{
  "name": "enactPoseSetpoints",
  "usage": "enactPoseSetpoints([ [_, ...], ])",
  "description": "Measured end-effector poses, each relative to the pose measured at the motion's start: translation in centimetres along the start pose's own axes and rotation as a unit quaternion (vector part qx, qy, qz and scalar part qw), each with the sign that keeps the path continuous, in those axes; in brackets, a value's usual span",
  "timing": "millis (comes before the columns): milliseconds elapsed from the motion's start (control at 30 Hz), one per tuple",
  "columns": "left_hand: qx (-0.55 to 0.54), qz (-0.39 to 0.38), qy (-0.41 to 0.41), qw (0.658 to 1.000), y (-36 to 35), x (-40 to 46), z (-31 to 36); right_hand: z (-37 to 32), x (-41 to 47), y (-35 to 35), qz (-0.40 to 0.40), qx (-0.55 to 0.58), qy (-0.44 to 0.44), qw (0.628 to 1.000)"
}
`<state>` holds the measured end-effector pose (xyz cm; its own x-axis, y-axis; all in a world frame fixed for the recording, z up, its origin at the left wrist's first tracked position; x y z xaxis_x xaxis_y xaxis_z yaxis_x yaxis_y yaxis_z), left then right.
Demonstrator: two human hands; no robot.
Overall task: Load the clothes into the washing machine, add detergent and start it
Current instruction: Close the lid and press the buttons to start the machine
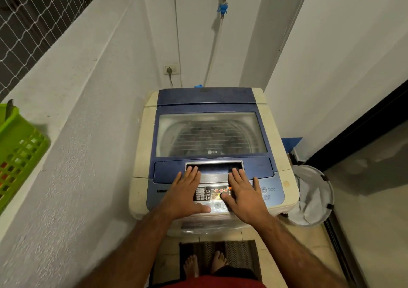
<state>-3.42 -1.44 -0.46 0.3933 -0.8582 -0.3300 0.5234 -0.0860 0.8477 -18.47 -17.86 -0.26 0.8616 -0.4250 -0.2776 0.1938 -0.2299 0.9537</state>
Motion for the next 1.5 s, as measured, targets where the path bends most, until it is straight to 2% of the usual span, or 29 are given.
enactPoseSetpoints([
  [233, 0.016, -0.009, 0.000, 1.000, 0.0, 0.6, -0.3, -1.0, 0.2, 0.1, -0.009, -0.024, -0.013, 1.000],
  [500, 0.041, 0.019, 0.014, 0.999, -1.1, -0.6, 0.3, 0.1, -0.5, 1.2, -0.023, 0.041, 0.016, 0.999],
  [800, 0.057, 0.044, 0.046, 0.996, -2.9, -3.0, 0.5, 2.3, -7.1, -1.1, -0.012, 0.002, -0.008, 1.000],
  [1067, 0.050, 0.061, 0.081, 0.994, -3.6, -2.9, 1.4, 3.8, -11.1, -2.2, 0.089, 0.020, -0.090, 0.992],
  [1233, 0.047, 0.060, 0.074, 0.994, -3.4, -3.1, 1.2, 3.0, -12.0, -2.2, 0.024, -0.015, -0.099, 0.995],
  [1500, 0.041, 0.058, 0.062, 0.996, -3.4, -3.1, 0.7, 2.1, -11.4, -2.3, -0.005, -0.052, -0.130, 0.990],
])
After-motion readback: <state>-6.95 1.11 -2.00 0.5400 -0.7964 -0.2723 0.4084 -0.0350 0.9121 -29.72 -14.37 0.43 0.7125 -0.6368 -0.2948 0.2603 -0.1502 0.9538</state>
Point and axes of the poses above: each hand's wrist, its own x-axis towards the middle knuckle, its own y-axis out of the back of the hand, z = x × y, the point moved 1 cm from there along x, towards the middle knuckle, and after that the axes turned 8 degrees about -x, right-handed, at the moved point
